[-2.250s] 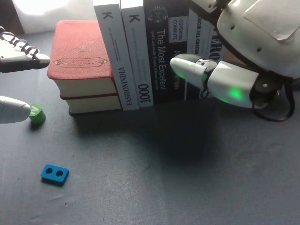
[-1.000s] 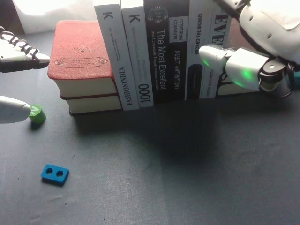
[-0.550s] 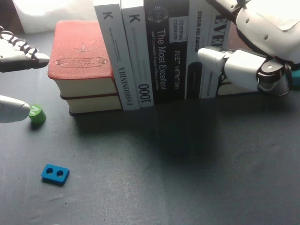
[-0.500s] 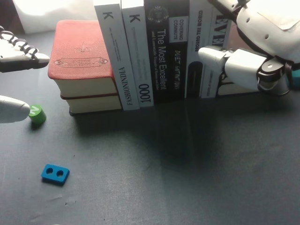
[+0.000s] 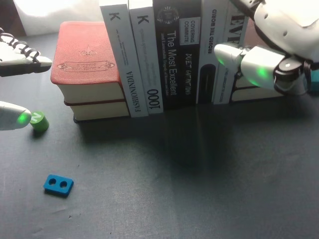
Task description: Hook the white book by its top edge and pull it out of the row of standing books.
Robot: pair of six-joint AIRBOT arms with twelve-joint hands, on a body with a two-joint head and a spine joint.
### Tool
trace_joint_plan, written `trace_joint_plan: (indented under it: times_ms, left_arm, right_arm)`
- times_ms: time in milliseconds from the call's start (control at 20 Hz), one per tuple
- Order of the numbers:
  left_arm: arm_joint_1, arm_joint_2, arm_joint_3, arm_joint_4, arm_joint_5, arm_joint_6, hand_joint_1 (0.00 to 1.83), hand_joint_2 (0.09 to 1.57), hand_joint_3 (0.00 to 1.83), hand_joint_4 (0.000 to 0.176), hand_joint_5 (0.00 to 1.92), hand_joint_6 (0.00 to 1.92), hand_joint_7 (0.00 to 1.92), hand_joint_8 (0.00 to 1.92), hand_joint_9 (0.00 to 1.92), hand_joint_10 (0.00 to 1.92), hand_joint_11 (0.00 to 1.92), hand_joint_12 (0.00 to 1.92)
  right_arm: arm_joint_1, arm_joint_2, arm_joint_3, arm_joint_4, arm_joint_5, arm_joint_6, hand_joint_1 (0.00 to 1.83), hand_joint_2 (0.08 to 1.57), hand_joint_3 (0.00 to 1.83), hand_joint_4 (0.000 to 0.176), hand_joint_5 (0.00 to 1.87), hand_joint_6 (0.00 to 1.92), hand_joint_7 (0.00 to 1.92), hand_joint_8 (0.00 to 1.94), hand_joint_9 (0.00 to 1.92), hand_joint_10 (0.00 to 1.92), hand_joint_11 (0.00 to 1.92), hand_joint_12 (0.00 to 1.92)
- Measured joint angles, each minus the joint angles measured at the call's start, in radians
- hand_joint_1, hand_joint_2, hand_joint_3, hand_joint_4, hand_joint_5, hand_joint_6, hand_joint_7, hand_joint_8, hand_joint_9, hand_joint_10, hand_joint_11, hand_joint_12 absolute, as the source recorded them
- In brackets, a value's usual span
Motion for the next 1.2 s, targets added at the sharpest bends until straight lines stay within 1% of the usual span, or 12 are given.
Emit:
trace_joint_plan:
  times_ms: [150, 350, 500, 700, 850, 900, 1200]
  left_arm:
    - [0.000, 0.000, 0.001, 0.000, 0.000, 0.000, 0.00, 1.34, 0.01, 0.000, 0.01, 0.00, 0.00, 0.00, 0.00, 0.00, 0.00, 0.00]
    - [0.000, 0.000, 0.006, 0.000, 0.000, 0.000, 0.00, 1.34, 0.01, 0.000, 0.00, 0.00, 0.00, 0.00, 0.00, 0.00, 0.00, 0.00]
    - [0.000, 0.000, 0.006, 0.000, 0.000, 0.000, 0.00, 1.33, 0.01, 0.000, 0.00, 0.00, 0.00, 0.00, 0.00, 0.00, 0.00, 0.00]
    - [0.000, 0.000, 0.008, -0.001, 0.000, 0.000, 0.00, 1.33, 0.01, 0.000, 0.00, 0.00, 0.00, 0.00, 0.00, 0.00, 0.00, 0.00]
    - [0.000, 0.000, 0.008, 0.000, 0.000, 0.000, 0.00, 1.34, 0.01, 0.000, 0.00, 0.00, 0.00, 0.00, 0.00, 0.00, 0.00, 0.00]
    - [0.000, 0.000, 0.008, 0.000, 0.000, 0.000, 0.00, 1.34, 0.01, 0.000, 0.00, 0.00, 0.00, 0.00, 0.00, 0.00, 0.00, 0.00]
    - [0.000, 0.000, 0.008, 0.000, 0.000, 0.000, 0.00, 1.35, 0.01, 0.000, 0.00, 0.00, 0.00, 0.00, 0.00, 0.00, 0.00, 0.00]
  right_arm:
    - [0.017, 0.000, 0.000, -0.004, 0.014, -0.003, 0.00, 1.35, 0.01, 0.000, 0.00, 0.00, 0.00, 0.00, 0.00, 0.00, 0.00, 0.00]
    - [0.017, -0.002, 0.008, -0.001, 0.008, -0.004, 0.00, 1.34, 0.00, 0.000, 0.00, 0.00, 0.00, 0.00, 0.00, 0.00, 0.00, 0.00]
    - [0.000, -0.018, 0.036, -0.008, 0.005, -0.005, 0.00, 1.34, 0.00, 0.000, 0.00, 0.00, 0.00, 0.00, 0.00, 0.00, 0.00, 0.00]
    - [-0.010, -0.018, 0.033, -0.006, 0.001, -0.018, 0.00, 1.35, 0.01, 0.000, 0.00, 0.00, 0.00, 0.00, 0.00, 0.00, 0.00, 0.00]
    - [-0.010, -0.015, 0.012, -0.003, 0.002, -0.050, 0.00, 1.36, 0.01, 0.000, 0.00, 0.00, 0.00, 0.00, 0.00, 0.00, 0.00, 0.00]
    - [-0.017, 0.001, -0.015, -0.006, 0.007, -0.076, 0.00, 1.36, 0.01, 0.000, 0.00, 0.00, 0.00, 0.00, 0.00, 0.00, 0.00, 0.00]
    - [-0.035, 0.034, -0.082, -0.006, 0.013, -0.144, 0.00, 1.35, 0.00, 0.000, 0.00, 0.00, 0.00, 0.00, 0.00, 0.00, 0.00, 0.00]
